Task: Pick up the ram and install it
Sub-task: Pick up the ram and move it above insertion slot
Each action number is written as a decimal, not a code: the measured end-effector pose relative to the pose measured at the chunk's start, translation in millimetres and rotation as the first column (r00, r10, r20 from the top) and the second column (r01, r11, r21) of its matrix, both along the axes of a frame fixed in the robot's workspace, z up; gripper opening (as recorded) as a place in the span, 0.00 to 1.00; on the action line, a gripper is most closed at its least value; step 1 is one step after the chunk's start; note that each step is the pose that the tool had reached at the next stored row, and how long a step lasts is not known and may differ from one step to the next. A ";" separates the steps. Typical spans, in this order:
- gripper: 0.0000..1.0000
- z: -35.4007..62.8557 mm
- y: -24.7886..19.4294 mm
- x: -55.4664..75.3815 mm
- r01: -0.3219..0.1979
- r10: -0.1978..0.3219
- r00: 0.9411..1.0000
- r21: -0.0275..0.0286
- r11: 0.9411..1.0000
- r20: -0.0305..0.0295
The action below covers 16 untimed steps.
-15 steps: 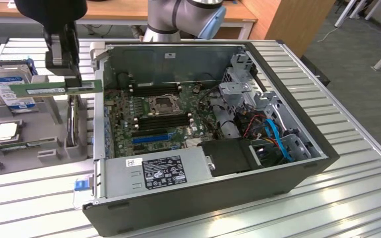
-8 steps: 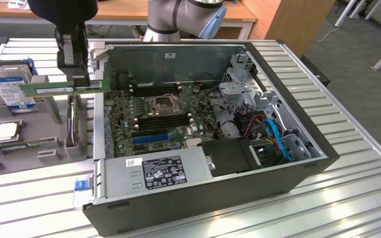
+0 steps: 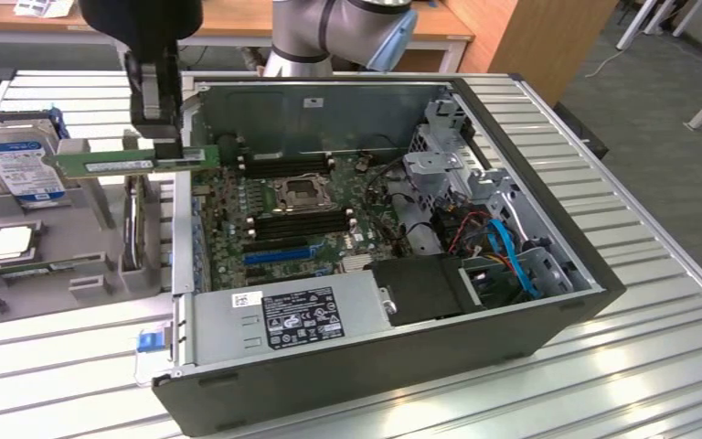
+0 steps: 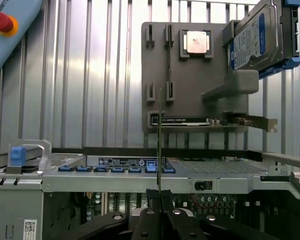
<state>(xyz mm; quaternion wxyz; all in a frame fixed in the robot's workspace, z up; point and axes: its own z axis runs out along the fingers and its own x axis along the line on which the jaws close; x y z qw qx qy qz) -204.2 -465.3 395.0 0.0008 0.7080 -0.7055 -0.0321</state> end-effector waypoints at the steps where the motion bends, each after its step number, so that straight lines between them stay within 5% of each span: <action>1: 0.12 0.0 0.0 1.9 0.000 0.000 1.000 0.000 1.000 0.000; 16: 0.12 0.0 0.0 29.9 0.000 0.000 1.000 0.000 1.000 0.000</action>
